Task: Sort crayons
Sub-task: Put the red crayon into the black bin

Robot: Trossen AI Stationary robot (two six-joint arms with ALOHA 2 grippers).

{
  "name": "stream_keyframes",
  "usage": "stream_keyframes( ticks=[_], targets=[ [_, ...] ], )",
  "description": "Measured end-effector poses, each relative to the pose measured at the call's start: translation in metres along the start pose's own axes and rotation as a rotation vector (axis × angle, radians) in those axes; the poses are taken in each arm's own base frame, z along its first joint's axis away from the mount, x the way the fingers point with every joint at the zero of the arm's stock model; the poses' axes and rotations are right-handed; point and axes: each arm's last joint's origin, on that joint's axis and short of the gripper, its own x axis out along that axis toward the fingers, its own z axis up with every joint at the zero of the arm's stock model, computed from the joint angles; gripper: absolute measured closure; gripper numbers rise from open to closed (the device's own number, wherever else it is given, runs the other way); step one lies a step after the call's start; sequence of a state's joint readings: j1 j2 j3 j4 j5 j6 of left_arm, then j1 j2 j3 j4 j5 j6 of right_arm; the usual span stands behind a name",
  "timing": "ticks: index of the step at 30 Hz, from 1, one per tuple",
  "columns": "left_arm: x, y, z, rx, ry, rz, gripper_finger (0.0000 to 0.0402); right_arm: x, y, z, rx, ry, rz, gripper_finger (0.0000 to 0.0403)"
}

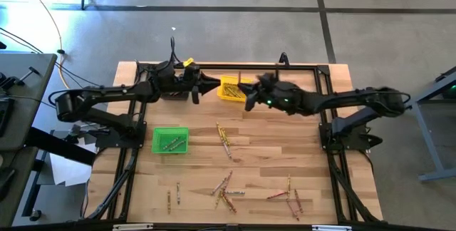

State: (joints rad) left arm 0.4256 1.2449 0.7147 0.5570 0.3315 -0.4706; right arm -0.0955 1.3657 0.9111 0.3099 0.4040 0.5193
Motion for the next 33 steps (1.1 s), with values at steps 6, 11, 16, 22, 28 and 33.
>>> stream_keyframes(
  ticks=[6, 11, 16, 22, 28, 33],
  targets=[
    [0.0, 0.003, 0.005, 0.019, -0.009, -0.026, 0.0288, 0.025, 0.014, 0.017, -0.122, 0.144, -0.092, 0.0389],
    [0.0, 0.002, 0.006, 0.038, -0.011, -0.032, 0.025, 0.036, 0.018, 0.027, -0.13, 0.191, -0.071, 0.0389],
    [0.0, 0.003, 0.007, 0.043, -0.03, -0.019, 0.0224, 0.046, 0.021, 0.03, -0.133, 0.184, -0.052, 0.0389],
    [0.0, 0.004, 0.008, 0.046, -0.064, 0.026, 0.0216, 0.061, 0.026, 0.025, -0.126, 0.192, -0.013, 0.0389],
    [0.0, 0.005, 0.009, 0.045, -0.066, 0.033, 0.0217, 0.071, 0.03, 0.025, -0.133, 0.172, 0.019, 0.0389],
    [-0.001, 0.007, 0.009, 0.043, -0.066, 0.045, 0.0218, 0.071, 0.032, 0.027, -0.132, 0.149, 0.03, 0.0389]
  ],
)
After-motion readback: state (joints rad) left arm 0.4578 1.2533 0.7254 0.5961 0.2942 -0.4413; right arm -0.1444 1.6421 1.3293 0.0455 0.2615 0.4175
